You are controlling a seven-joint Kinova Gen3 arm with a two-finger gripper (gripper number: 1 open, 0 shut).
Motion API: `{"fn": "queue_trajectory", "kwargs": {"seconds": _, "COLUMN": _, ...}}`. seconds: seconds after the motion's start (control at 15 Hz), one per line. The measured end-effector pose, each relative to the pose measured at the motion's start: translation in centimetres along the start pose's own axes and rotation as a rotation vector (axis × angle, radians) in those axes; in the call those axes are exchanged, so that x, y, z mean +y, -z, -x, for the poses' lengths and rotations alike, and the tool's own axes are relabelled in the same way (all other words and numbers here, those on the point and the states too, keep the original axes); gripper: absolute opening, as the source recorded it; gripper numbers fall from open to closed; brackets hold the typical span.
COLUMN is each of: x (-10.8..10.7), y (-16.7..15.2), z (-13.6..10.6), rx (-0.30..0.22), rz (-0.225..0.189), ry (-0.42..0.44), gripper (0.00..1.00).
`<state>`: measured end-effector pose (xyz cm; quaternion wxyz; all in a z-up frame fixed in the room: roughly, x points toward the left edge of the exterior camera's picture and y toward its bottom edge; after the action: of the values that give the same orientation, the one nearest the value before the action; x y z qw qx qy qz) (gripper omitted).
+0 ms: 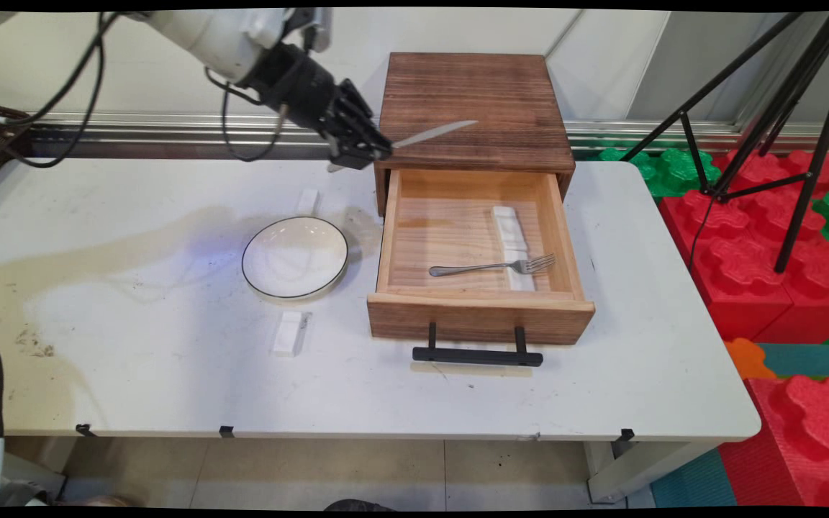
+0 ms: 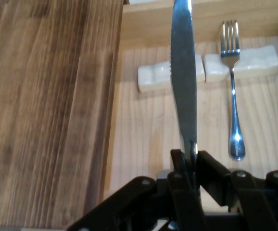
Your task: Place the picked object into the drawer
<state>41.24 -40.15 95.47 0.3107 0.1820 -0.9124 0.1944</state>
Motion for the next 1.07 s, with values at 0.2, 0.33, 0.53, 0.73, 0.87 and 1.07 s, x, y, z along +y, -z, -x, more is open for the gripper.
{"fn": "queue_trajectory", "kwargs": {"seconds": 0.2, "x": 0.2, "y": -2.3, "z": -2.0, "rx": -0.002, "rz": 0.002, "ry": -0.003, "gripper": 0.0}}
{"fn": "queue_trajectory", "kwargs": {"seconds": 0.33, "x": 0.3, "y": -3.8, "z": -3.3, "rx": -0.004, "rz": 0.006, "ry": -0.005, "gripper": 0.0}}
{"fn": "queue_trajectory", "kwargs": {"seconds": 0.53, "x": 0.1, "y": -6.8, "z": -5.4, "rx": -0.017, "rz": 0.018, "ry": -0.015, "gripper": 0.0}}
{"fn": "queue_trajectory", "kwargs": {"seconds": 0.73, "x": 0.0, "y": -9.2, "z": -6.4, "rx": -0.03, "rz": 0.034, "ry": -0.019, "gripper": 0.0}}
{"fn": "queue_trajectory", "kwargs": {"seconds": 0.87, "x": 0.0, "y": -10.4, "z": -6.8, "rx": -0.039, "rz": 0.043, "ry": -0.021, "gripper": 0.0}}
{"fn": "queue_trajectory", "kwargs": {"seconds": 1.07, "x": 0.0, "y": -12.6, "z": -7.1, "rx": -0.057, "rz": 0.059, "ry": -0.021, "gripper": 0.0}}
